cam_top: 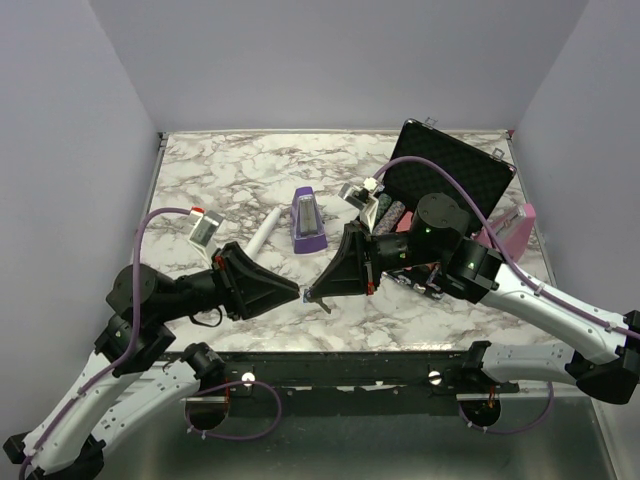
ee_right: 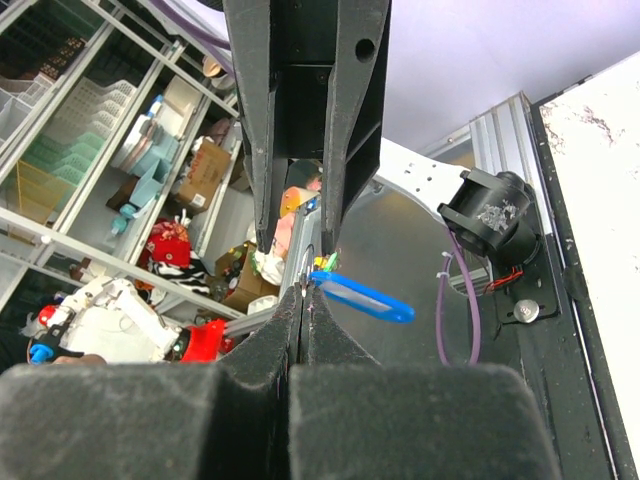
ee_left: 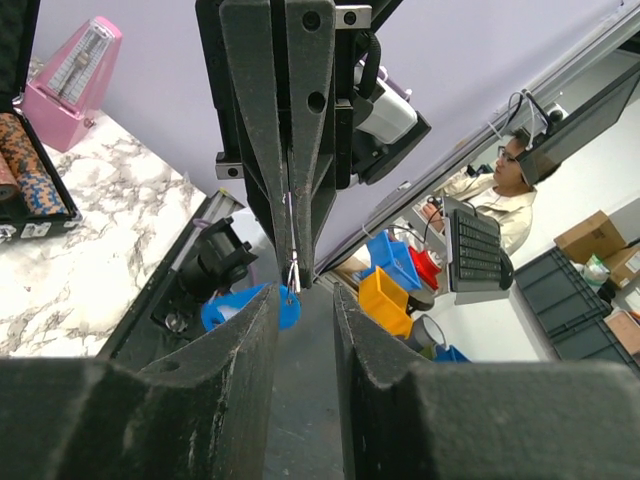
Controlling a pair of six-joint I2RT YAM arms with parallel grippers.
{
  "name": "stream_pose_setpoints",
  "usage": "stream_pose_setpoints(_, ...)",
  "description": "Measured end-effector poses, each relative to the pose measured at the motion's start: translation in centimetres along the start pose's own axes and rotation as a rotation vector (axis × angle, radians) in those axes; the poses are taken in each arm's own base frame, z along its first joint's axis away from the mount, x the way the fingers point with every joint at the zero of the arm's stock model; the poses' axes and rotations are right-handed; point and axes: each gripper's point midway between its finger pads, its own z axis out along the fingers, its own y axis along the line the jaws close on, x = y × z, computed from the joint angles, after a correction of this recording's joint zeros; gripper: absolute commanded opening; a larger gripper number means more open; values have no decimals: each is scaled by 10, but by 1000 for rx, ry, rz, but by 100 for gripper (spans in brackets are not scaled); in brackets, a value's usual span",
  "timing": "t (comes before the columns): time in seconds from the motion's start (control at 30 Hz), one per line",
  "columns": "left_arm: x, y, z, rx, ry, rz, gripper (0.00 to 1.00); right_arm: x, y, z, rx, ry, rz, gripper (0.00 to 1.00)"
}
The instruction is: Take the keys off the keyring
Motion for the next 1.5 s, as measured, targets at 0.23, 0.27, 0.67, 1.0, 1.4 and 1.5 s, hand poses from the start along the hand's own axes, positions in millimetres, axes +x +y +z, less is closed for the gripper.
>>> stream_pose_setpoints(0.23,5,1,4,2,22,-9,38,-1,1,0,-2,-4,-4,1)
stream_pose_setpoints(0.27,6,2,5,-2,30,-13,38,-1,1,0,-2,-5,-4,1)
stream_pose_setpoints(0.67,14,5,15,-41,78,-12,23,-2,2,-1,1,-13,-3,1)
stream_pose_setpoints(1.0,11,5,15,-75,73,7,0,-4,2,-1,4,-19,-2,1)
stream_pose_setpoints(1.4,11,6,16,-120,92,7,0,-5,2,-1,8,-23,5,18)
stream_pose_setpoints(1.5,10,6,16,-127,92,6,0,-5,2,-1,9,-25,5,18)
